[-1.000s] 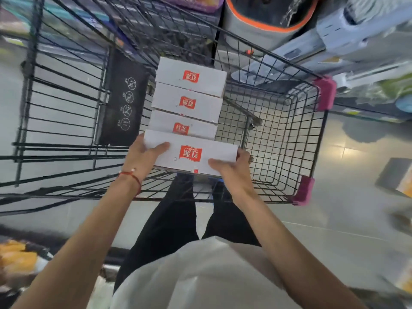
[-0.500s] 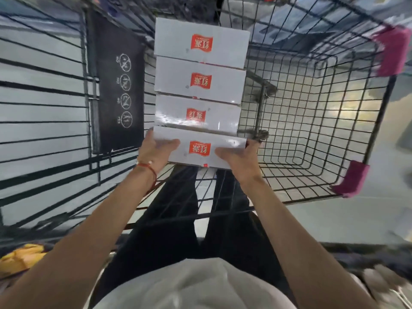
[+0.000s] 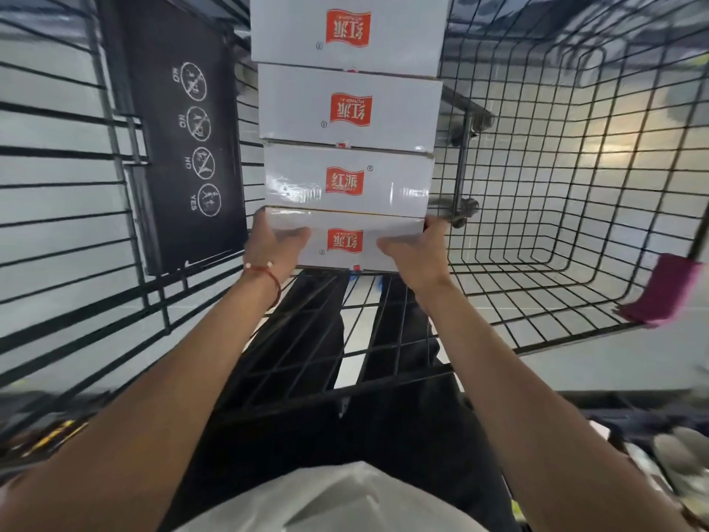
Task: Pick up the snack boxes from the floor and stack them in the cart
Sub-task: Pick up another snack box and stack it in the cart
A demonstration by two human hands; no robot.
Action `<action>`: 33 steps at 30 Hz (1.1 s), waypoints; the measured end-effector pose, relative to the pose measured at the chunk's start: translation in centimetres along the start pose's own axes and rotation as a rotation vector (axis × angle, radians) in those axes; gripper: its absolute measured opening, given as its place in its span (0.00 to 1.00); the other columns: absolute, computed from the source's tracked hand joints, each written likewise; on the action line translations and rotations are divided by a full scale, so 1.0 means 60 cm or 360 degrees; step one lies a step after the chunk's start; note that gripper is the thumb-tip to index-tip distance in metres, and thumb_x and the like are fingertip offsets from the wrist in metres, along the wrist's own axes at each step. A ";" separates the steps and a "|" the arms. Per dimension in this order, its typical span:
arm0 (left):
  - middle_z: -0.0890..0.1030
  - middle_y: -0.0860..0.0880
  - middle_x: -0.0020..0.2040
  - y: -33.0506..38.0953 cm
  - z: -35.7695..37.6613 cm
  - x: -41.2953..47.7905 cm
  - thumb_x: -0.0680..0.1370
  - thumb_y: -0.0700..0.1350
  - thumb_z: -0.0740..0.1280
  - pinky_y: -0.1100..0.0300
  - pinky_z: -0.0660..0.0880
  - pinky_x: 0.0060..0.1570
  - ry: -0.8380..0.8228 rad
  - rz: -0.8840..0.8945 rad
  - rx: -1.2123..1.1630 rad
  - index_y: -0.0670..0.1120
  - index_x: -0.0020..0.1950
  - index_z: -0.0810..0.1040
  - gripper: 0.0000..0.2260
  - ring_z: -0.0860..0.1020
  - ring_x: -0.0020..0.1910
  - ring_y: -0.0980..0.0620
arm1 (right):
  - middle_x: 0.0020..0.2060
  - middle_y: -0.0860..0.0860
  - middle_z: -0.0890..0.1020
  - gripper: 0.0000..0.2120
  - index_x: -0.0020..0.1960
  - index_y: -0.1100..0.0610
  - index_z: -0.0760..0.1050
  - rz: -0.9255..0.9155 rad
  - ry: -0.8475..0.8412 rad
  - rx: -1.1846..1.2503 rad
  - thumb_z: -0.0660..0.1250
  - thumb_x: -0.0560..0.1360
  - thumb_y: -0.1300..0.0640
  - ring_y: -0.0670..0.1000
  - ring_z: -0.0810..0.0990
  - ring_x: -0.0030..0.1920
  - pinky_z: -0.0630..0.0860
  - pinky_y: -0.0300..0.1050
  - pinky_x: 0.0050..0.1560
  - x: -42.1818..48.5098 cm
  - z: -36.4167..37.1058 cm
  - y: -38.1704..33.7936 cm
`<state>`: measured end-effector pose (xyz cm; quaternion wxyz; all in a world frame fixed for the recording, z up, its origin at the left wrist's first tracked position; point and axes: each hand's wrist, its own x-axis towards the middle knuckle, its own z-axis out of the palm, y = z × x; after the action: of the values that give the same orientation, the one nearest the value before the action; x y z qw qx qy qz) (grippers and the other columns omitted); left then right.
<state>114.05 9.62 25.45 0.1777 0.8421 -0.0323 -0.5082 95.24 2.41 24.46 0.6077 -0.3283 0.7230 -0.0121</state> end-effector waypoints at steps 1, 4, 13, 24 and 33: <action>0.80 0.49 0.59 -0.001 -0.002 -0.002 0.77 0.44 0.71 0.62 0.73 0.49 -0.0017 -0.0002 -0.0007 0.47 0.66 0.70 0.19 0.79 0.58 0.48 | 0.61 0.54 0.79 0.32 0.71 0.60 0.64 -0.0007 0.0003 -0.0014 0.76 0.72 0.67 0.52 0.80 0.62 0.80 0.34 0.42 0.000 -0.001 0.001; 0.80 0.50 0.58 -0.003 -0.007 -0.005 0.76 0.44 0.72 0.60 0.73 0.51 -0.0050 -0.0001 -0.0008 0.48 0.65 0.71 0.19 0.79 0.58 0.48 | 0.61 0.53 0.78 0.32 0.71 0.59 0.63 -0.0013 0.0011 -0.0058 0.76 0.74 0.66 0.51 0.79 0.62 0.79 0.36 0.47 -0.007 -0.005 0.001; 0.79 0.49 0.62 -0.011 -0.008 0.007 0.77 0.51 0.71 0.51 0.74 0.61 -0.0071 0.0042 0.0063 0.48 0.67 0.71 0.21 0.77 0.61 0.45 | 0.56 0.49 0.78 0.33 0.73 0.55 0.62 0.0011 0.0051 -0.0134 0.75 0.74 0.63 0.52 0.79 0.59 0.77 0.37 0.45 -0.014 -0.013 -0.002; 0.76 0.47 0.63 0.012 0.006 -0.051 0.79 0.35 0.65 0.72 0.70 0.41 0.0216 0.0165 0.0226 0.46 0.74 0.68 0.23 0.76 0.60 0.48 | 0.56 0.51 0.80 0.19 0.68 0.58 0.71 -0.0087 -0.0279 -0.0025 0.67 0.79 0.69 0.50 0.79 0.56 0.72 0.28 0.40 -0.062 -0.055 -0.014; 0.70 0.48 0.74 0.062 0.066 -0.215 0.81 0.40 0.65 0.72 0.61 0.56 0.0051 0.0611 0.0259 0.46 0.77 0.66 0.24 0.69 0.62 0.56 | 0.53 0.55 0.81 0.13 0.63 0.64 0.76 -0.0593 0.0198 0.0625 0.64 0.80 0.72 0.48 0.80 0.52 0.78 0.40 0.59 -0.190 -0.196 0.015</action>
<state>104.87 8.11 35.88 0.2032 0.8400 -0.2302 -0.4474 84.93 4.21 37.08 0.6014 -0.3302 0.6699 -0.2838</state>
